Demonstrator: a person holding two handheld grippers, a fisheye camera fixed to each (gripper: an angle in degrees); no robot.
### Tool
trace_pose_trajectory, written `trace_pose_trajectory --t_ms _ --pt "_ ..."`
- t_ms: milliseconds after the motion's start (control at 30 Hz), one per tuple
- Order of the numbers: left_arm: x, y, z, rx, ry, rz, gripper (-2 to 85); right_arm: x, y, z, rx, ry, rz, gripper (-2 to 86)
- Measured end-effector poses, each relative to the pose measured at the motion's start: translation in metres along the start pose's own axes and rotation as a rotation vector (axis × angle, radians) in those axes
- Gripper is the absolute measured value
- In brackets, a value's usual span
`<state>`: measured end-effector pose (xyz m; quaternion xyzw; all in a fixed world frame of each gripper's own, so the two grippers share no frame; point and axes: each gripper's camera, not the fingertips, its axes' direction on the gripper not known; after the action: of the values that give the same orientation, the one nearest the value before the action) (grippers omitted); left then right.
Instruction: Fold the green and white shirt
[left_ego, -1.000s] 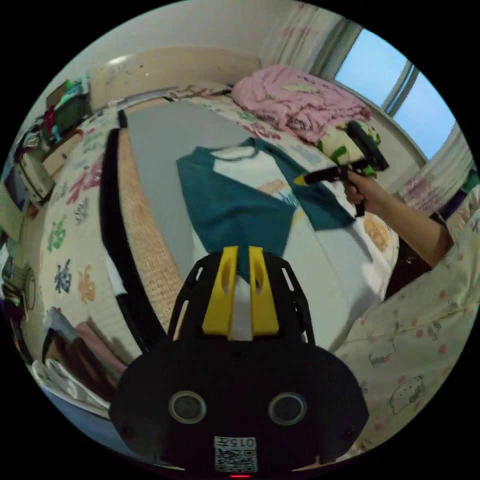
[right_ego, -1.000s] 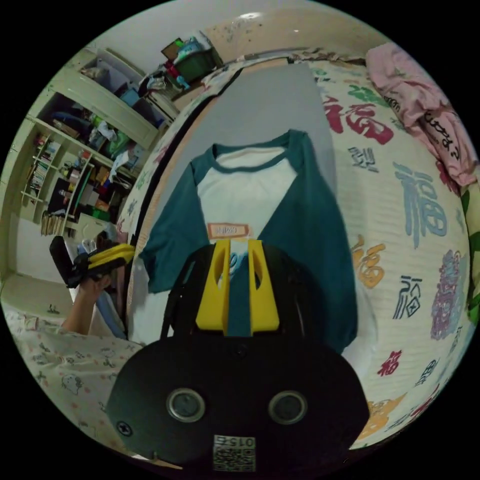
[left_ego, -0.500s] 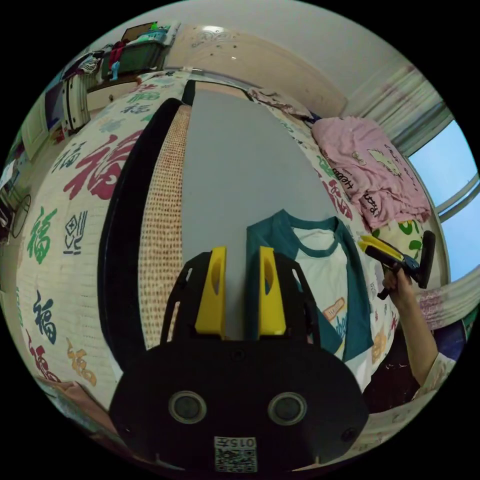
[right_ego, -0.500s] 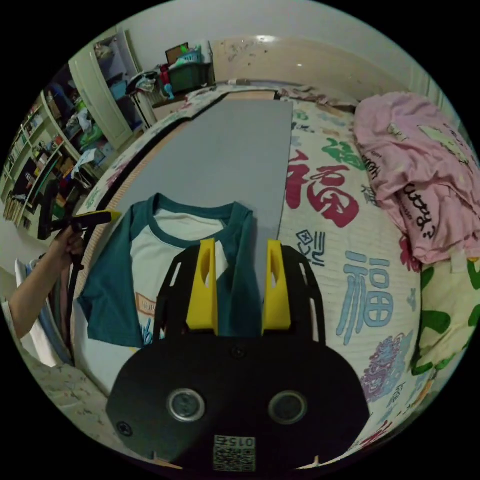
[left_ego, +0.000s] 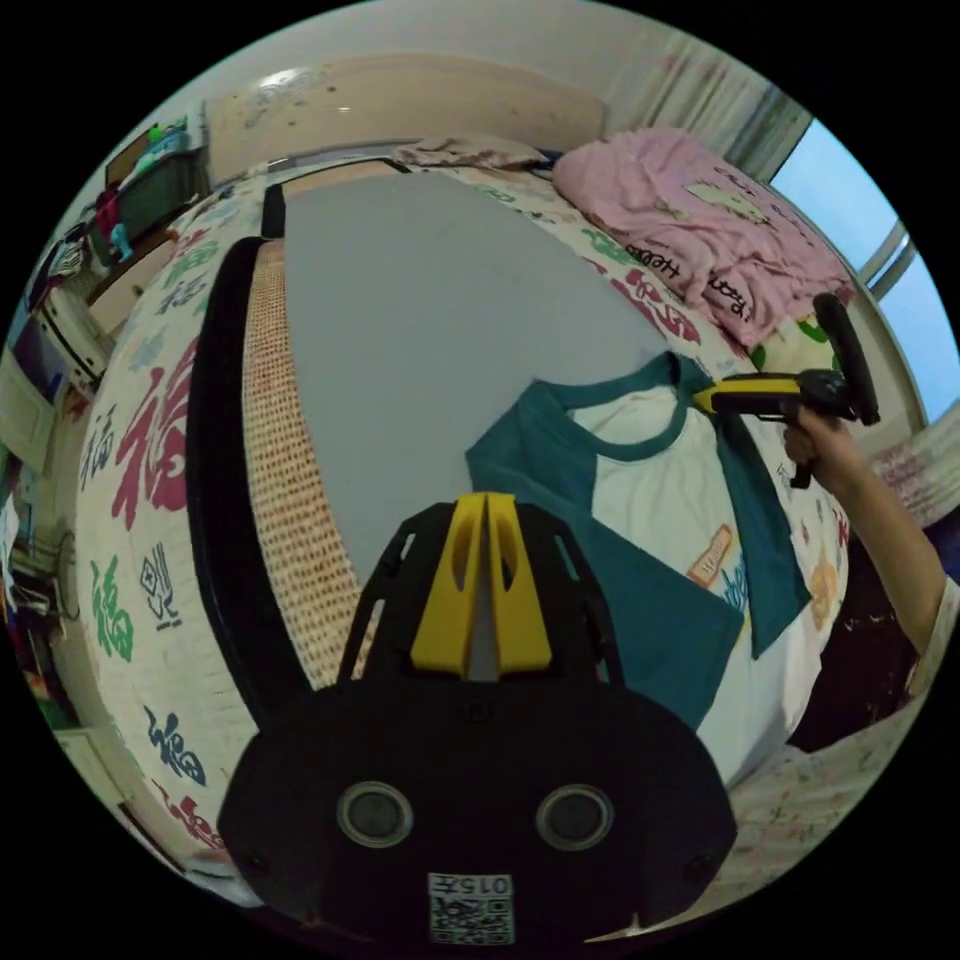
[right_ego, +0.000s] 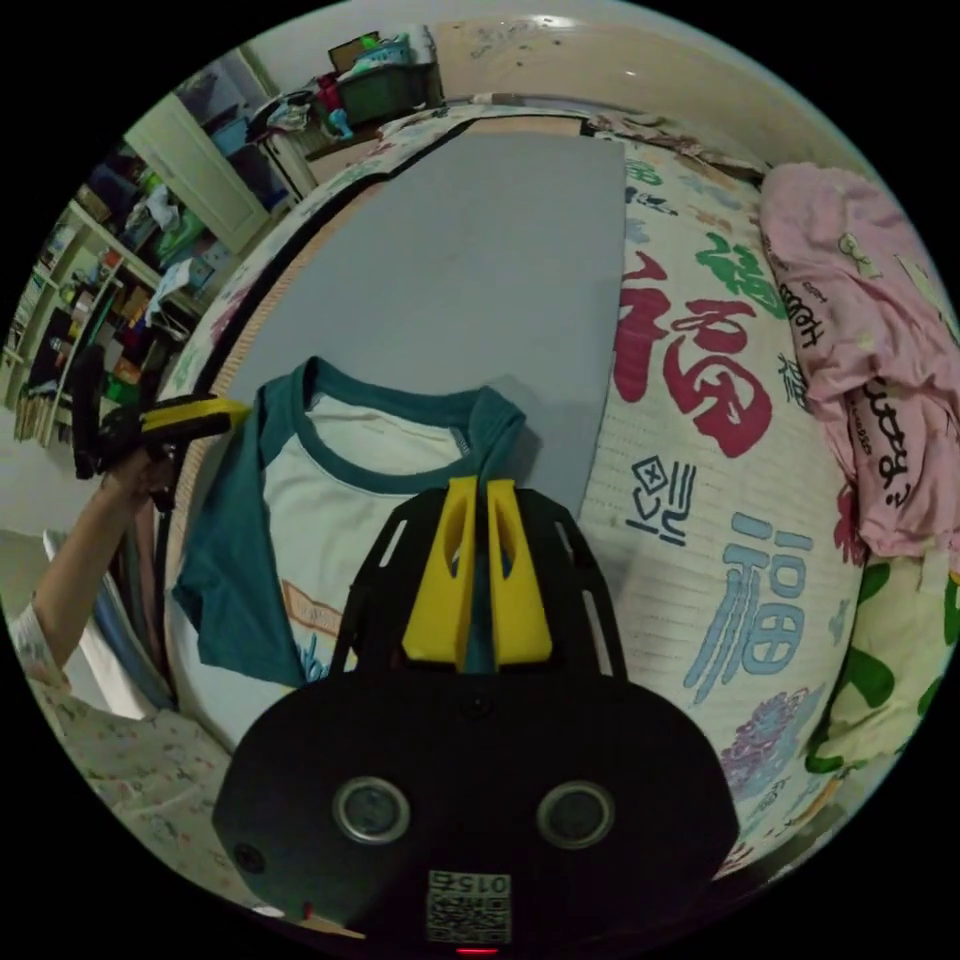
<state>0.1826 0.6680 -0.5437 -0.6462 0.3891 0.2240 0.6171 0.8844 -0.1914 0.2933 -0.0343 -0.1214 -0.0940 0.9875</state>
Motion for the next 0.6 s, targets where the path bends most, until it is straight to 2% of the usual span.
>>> trace_pose_trajectory --t_ms 67,300,500,600 --pt "-0.003 0.004 -0.012 0.042 0.006 -0.005 -0.1 -0.007 0.005 -0.027 0.058 -0.071 0.013 0.8" --pt "-0.023 0.019 -0.068 0.190 0.076 -0.071 0.8 -0.047 0.036 -0.107 0.196 -0.138 -0.066 0.4" --pt "-0.034 -0.011 -0.036 0.068 0.146 -0.180 10.6 -0.069 0.041 -0.116 0.138 -0.148 -0.022 0.4" --pt "-0.036 -0.028 -0.009 -0.023 0.129 -0.221 10.0 -0.081 0.044 -0.118 0.138 -0.172 -0.001 0.3"
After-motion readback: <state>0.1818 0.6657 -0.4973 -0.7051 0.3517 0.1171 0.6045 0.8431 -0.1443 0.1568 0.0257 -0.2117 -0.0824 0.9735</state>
